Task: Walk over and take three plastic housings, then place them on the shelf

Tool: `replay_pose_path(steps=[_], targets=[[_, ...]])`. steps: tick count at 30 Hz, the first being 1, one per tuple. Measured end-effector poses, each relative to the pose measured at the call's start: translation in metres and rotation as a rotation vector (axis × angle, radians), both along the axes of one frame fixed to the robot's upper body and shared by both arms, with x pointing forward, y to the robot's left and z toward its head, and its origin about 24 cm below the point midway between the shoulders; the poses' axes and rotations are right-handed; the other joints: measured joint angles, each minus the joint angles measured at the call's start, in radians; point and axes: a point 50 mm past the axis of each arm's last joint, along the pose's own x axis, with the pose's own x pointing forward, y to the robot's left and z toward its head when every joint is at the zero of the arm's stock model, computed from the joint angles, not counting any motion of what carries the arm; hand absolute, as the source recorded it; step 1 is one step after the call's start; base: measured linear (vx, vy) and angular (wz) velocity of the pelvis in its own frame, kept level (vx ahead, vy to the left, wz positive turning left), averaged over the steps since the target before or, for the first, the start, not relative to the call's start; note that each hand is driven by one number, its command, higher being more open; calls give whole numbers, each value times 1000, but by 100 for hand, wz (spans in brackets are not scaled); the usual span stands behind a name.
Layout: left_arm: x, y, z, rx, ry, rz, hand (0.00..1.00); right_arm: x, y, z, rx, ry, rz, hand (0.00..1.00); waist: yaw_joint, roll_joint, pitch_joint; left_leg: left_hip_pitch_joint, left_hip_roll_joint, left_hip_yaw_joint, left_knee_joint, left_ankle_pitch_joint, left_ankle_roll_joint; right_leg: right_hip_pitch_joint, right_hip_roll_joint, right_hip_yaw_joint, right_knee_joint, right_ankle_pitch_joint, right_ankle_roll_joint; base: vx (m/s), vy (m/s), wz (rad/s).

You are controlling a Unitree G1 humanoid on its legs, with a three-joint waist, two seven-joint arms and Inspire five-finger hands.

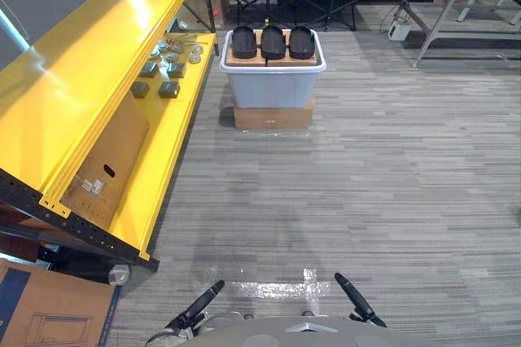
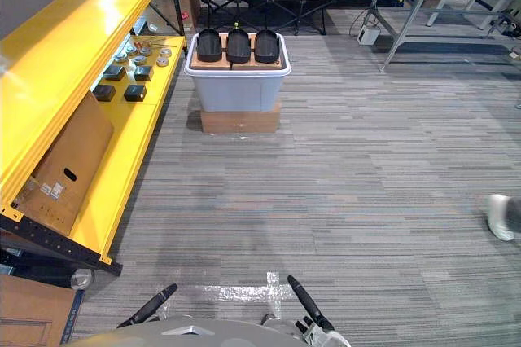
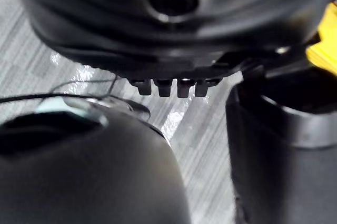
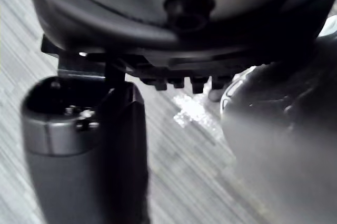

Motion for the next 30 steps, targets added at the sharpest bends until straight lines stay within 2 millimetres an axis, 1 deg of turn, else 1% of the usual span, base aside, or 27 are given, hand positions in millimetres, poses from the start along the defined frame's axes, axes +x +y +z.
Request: replay_pose_path(steps=[2, 3, 4, 6, 7, 10, 13, 16, 18, 20, 22, 24, 27, 29, 30], targets=[[16, -4, 5, -9, -72, 5, 100, 8, 3, 1, -6, -27, 18, 100, 0, -9, 4, 9, -3, 1, -19, 8, -10, 6, -1, -2, -10, 3, 5, 0, 0, 0], [26, -7, 8, -12, -109, -2, 100, 15, 5, 3, -5, -55, 33, 100, -2, -14, 7, 10, -4, 1, -27, 14, -10, 5, -2, -5, -14, 6, 9, -2, 10, 4], [40, -11, 13, -22, -164, -9, 100, 27, 9, 6, -1, -112, 58, 100, -4, -20, 12, 10, -6, -1, -37, 22, -8, 1, -2, -9, -15, 7, 11, -13, 6, 5], [57, -16, 20, -34, -244, -29, 100, 46, 14, 12, -5, -202, 107, 100, -4, -23, 13, 12, -7, -2, -49, 29, -10, -3, -3, -11, -15, 7, 12, -10, 3, 2], [66, -19, 25, -49, -294, -17, 100, 60, 16, 19, -18, -262, 133, 100, -5, -23, 13, 12, -7, 0, -50, 29, -10, -5, -3, -10, -15, 8, 12, 0, 0, 0], [79, -23, 34, -105, -373, 10, 100, 92, 18, 33, -52, -383, 153, 100, -5, -21, 13, 14, -7, 1, -55, 34, -13, -6, -3, -10, -15, 9, 14, 0, 0, 0], [77, -27, 33, -123, -371, 27, 100, 102, 17, 38, -68, -409, 151, 100, -3, -21, 13, 22, -7, 2, -65, 38, -19, -6, -3, -12, -15, 9, 14, 0, 0, 0], [71, -28, 31, -101, -362, 41, 100, 99, 16, 37, -71, -397, 133, 100, -4, -22, 14, 26, -7, 5, -65, 38, -19, -3, -3, -11, -15, 9, 14, -4, -2, -1], [67, -27, 29, -84, -351, 60, 100, 90, 14, 33, -60, -376, 86, 100, -3, -22, 14, 32, -7, 5, -66, 38, -19, 5, -3, -10, -15, 9, 15, 0, 0, 0], [64, -26, 28, -84, -346, 80, 100, 86, 14, 31, -58, -365, 69, 100, -4, -23, 14, 34, -7, 9, -67, 38, -19, 5, -3, -7, -15, 10, 15, -37, 3, -6], [53, -24, 25, -122, -328, 158, 100, 79, 17, 28, -56, -338, 40, 100, -4, -23, 15, 43, -7, 21, -71, 38, -19, 6, -3, 9, -13, 10, 16, -57, 7, -16], [45, -24, 23, -125, -305, 162, 100, 72, 17, 25, -59, -318, 39, 100, -3, -23, 14, 47, -7, 28, -80, 40, -16, 5, -2, 11, -13, 10, 16, -56, 5, -11], [36, -23, 20, -119, -270, 173, 100, 66, 19, 23, -64, -293, 31, 100, -3, -31, 20, 48, -9, 39, -81, 40, -14, 1, -3, 23, -12, 13, 20, -57, 13, -10], [35, -20, 20, -111, -269, 187, 100, 64, 19, 22, -65, -289, 31, 100, 1, -38, 24, 45, -8, 50, -76, 34, -3, -13, -4, 31, 7, 10, 17, -38, 15, -15], [36, -18, 20, -109, -271, 192, 100, 65, 19, 23, -65, -294, 32, 100, 1, -39, 30, 39, -7, 58, -63, 21, 10, -33, -8, 36, 46, -7, 21, -28, 27, -18]])
